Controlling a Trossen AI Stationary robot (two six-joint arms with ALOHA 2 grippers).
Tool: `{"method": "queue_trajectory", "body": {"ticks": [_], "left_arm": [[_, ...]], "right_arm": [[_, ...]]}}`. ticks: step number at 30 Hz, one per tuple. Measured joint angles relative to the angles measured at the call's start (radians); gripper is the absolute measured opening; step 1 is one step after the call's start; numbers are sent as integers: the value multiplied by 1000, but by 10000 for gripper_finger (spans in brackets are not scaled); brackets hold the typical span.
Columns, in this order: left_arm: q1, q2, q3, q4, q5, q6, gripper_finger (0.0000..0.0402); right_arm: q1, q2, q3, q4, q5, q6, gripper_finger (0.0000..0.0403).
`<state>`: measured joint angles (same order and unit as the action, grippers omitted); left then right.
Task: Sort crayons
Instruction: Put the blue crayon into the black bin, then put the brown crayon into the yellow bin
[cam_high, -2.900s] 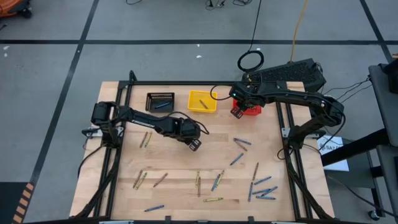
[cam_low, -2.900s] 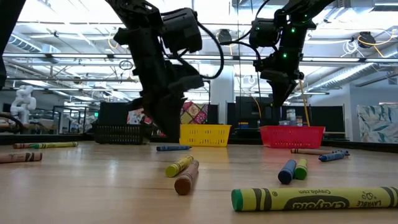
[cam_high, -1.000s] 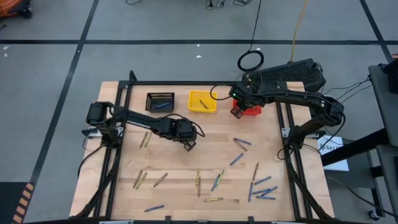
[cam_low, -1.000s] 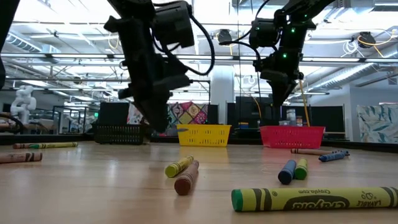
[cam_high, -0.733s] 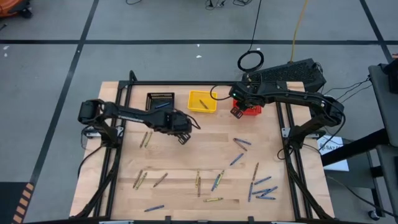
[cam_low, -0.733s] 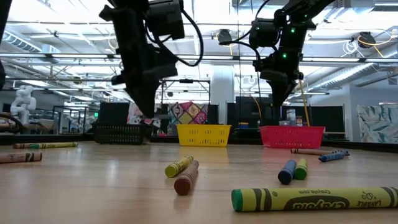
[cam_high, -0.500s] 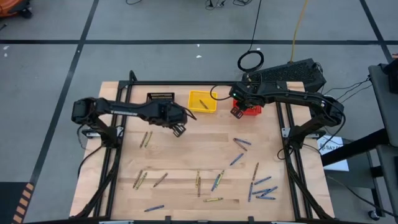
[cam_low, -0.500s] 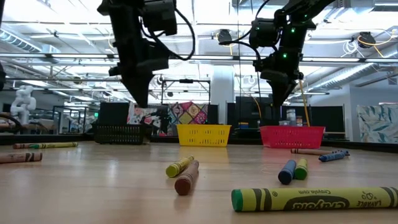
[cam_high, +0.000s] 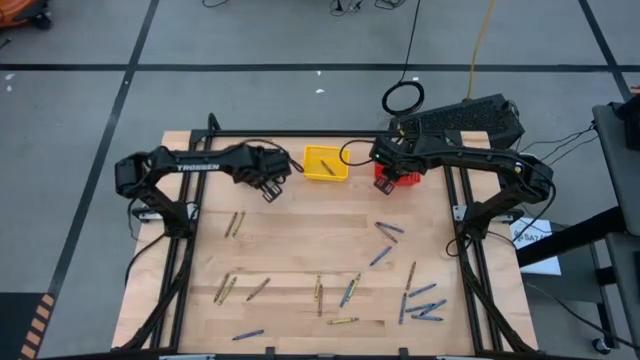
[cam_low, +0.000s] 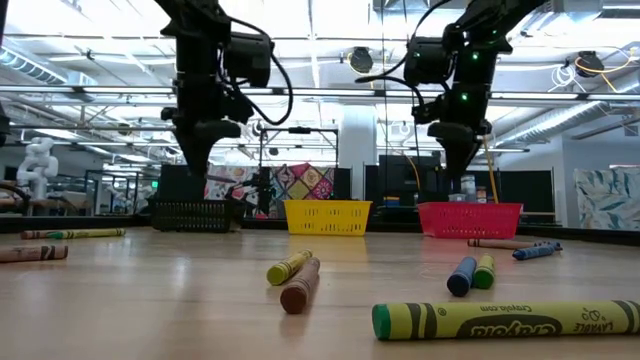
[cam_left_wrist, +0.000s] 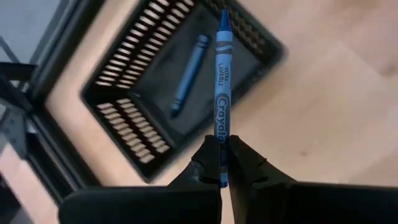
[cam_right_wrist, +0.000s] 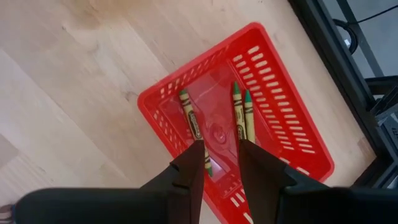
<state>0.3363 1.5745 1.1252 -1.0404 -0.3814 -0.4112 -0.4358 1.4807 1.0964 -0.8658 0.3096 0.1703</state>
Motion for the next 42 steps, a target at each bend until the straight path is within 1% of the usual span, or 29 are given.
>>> {"method": "queue_trajectory", "body": {"ticks": [7, 9, 12, 14, 16, 18, 25, 30, 33, 36, 39, 42], "left_arm": [[144, 0, 0, 63, 7, 163, 0], [185, 0, 0, 67, 24, 195, 0], [230, 0, -4, 67, 82, 243, 0], [248, 0, -14, 66, 128, 275, 0], [259, 0, -27, 67, 147, 310, 0], [268, 0, -41, 72, 146, 329, 0], [305, 0, -53, 94, 147, 380, 0], [321, 0, -53, 94, 151, 453, 1], [328, 0, -53, 102, 151, 497, 14], [330, 0, -53, 107, 151, 524, 38], [330, 0, -53, 107, 151, 529, 61], [330, 0, -53, 107, 151, 529, 73]], "right_arm": [[0, 0, -2, 1, 0, 0, 86], [0, 0, -2, 1, 0, 0, 86], [0, 0, -2, -1, -1, 0, 86], [0, 0, -2, -10, -20, 0, 86], [0, 0, -2, -13, -57, 0, 86], [0, 0, -2, -13, -83, 2, 86], [0, 0, -2, -21, -86, 72, 86], [2, 0, -2, -28, -105, 96, 86], [2, 0, -2, -28, -105, 98, 86], [2, 0, -2, -28, -105, 96, 86], [2, 0, -2, -29, -105, 97, 86], [2, 0, -2, -29, -105, 97, 86]]}}
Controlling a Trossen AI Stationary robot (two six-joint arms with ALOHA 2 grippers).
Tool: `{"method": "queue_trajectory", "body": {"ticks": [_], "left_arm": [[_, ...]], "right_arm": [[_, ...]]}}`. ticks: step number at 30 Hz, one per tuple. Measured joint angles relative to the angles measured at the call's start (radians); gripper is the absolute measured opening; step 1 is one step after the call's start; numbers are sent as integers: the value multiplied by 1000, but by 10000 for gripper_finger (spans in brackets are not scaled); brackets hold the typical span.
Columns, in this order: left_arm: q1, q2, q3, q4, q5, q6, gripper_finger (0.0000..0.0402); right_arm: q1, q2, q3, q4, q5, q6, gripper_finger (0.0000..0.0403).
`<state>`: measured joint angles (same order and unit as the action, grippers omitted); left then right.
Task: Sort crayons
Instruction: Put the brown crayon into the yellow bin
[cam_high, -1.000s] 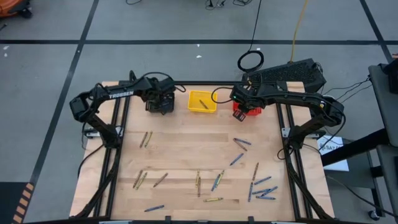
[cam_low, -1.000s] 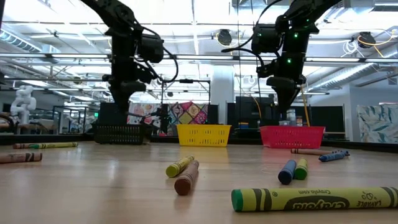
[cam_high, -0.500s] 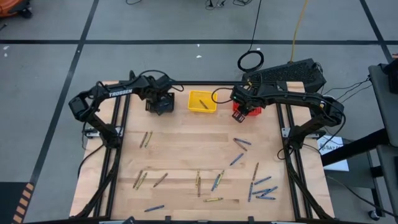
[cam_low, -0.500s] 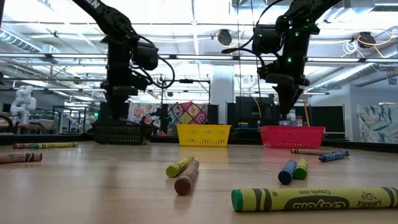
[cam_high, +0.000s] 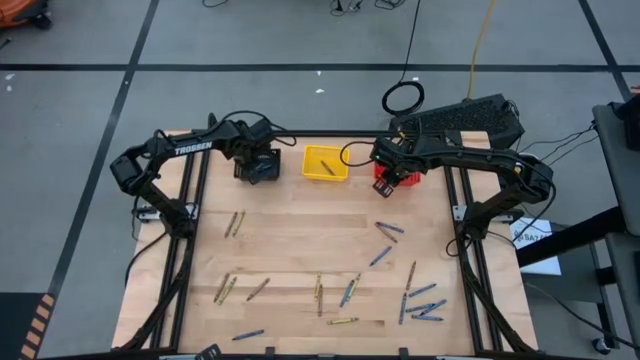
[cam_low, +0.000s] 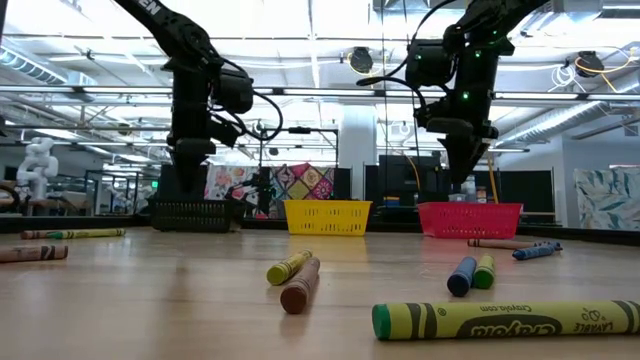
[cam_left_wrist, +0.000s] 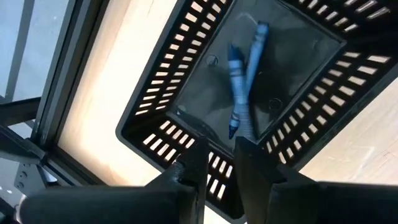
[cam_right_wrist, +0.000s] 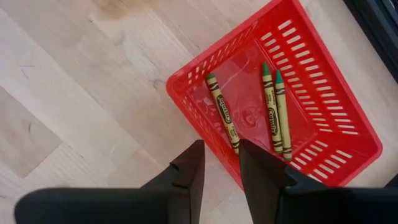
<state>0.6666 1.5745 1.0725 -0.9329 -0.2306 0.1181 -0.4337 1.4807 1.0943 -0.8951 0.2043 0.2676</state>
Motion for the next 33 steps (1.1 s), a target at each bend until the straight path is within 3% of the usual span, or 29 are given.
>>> {"method": "queue_trajectory", "body": {"ticks": [13, 22, 33], "left_arm": [[-43, 0, 0, -2, 74, -7, 77], [-85, 0, 0, -4, 73, 52, 77], [-87, 0, 0, -48, 72, 80, 77]], "right_arm": [[0, 0, 0, 145, -2, -51, 86], [34, 0, 42, 23, -361, 82, 86], [237, -1, 31, -56, -310, 255, 86]]}}
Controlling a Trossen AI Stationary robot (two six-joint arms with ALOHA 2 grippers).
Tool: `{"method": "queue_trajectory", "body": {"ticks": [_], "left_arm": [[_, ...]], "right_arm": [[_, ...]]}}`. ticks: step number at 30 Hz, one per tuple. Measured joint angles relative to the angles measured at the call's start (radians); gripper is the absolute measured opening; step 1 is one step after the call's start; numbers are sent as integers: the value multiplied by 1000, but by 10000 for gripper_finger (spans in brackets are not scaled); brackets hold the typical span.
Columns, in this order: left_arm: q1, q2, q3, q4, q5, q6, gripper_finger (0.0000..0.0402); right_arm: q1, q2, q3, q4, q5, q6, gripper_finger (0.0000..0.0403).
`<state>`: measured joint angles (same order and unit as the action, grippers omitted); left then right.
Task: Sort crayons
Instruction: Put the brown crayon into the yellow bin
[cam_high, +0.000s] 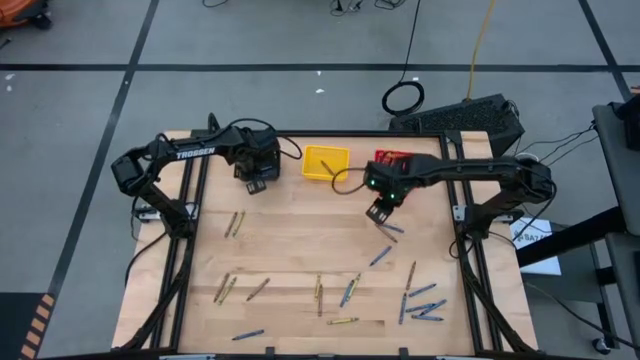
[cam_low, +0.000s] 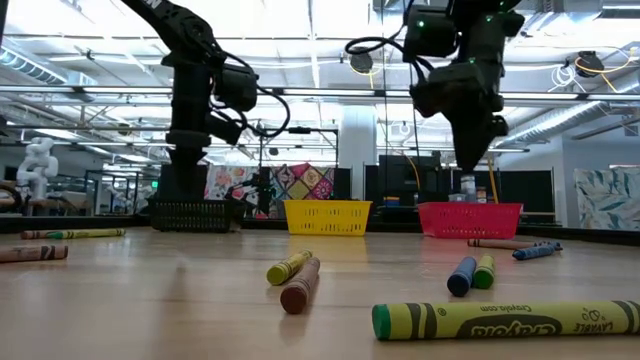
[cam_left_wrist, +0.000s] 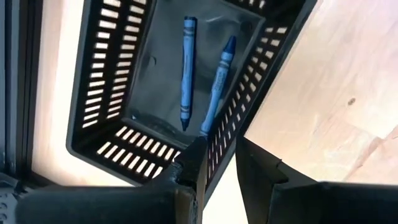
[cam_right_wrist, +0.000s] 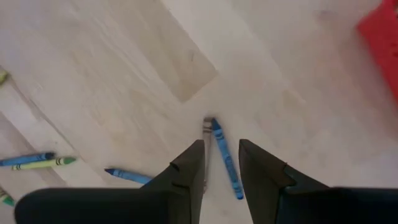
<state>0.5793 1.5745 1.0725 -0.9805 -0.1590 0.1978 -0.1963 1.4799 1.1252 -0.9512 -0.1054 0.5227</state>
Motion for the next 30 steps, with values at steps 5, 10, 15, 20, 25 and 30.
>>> {"method": "queue_trajectory", "body": {"ticks": [5, 10, 15, 20, 25, 30], "left_arm": [[-2, 0, 0, 6, -1, -5, 77], [-23, 0, 0, 2, 0, -7, 77], [-56, 0, 0, 3, 7, -8, 77], [-82, 0, 0, 6, 10, -8, 77], [-97, 0, 0, 8, 10, -8, 77], [-100, 0, 0, 24, 11, -9, 77]], "right_arm": [[76, 0, -54, 25, 11, 79, 86], [135, 0, -112, 33, 27, 148, 86], [191, 0, -180, 95, 26, 216, 86], [239, 0, -227, 153, 27, 256, 86], [270, 5, -271, 224, 54, 295, 86], [280, 6, -291, 238, 115, 313, 86]]}}
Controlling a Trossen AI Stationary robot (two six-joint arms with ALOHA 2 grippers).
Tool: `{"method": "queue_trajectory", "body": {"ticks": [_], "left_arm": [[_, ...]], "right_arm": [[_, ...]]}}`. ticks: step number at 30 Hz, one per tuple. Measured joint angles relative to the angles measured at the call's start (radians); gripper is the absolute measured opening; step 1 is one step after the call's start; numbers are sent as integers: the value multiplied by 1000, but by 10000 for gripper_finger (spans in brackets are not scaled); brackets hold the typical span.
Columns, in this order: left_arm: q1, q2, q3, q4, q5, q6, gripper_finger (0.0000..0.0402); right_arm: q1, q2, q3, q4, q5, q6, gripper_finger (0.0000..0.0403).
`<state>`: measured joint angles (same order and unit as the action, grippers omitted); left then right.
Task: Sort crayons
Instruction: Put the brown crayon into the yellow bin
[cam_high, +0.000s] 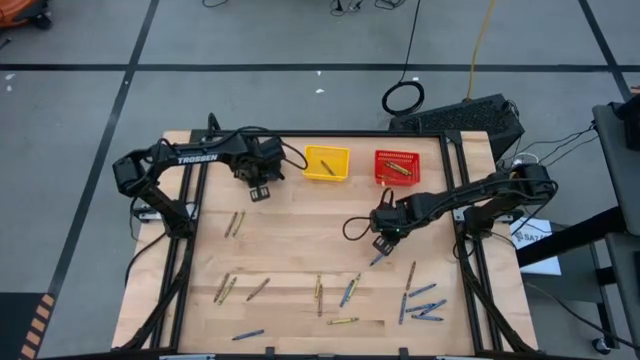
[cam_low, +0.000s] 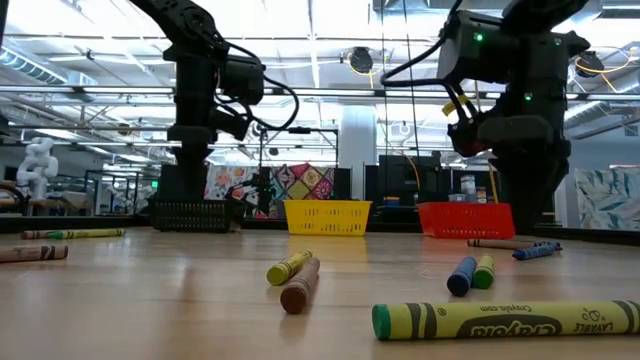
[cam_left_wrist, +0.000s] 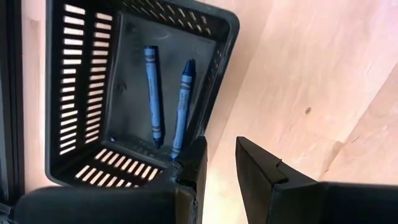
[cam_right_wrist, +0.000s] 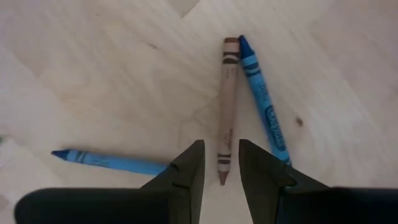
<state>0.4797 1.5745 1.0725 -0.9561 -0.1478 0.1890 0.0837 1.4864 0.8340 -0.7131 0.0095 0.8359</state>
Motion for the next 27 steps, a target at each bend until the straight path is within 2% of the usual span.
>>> {"method": "queue_trajectory", "body": {"ticks": [23, 27], "left_arm": [[0, 0, 0, 6, 1, 0, 77], [0, 0, 0, 6, 2, 0, 77]], "right_arm": [[3, 2, -31, 56, 46, 16, 86], [3, 34, -31, 57, 43, 13, 86]]}}
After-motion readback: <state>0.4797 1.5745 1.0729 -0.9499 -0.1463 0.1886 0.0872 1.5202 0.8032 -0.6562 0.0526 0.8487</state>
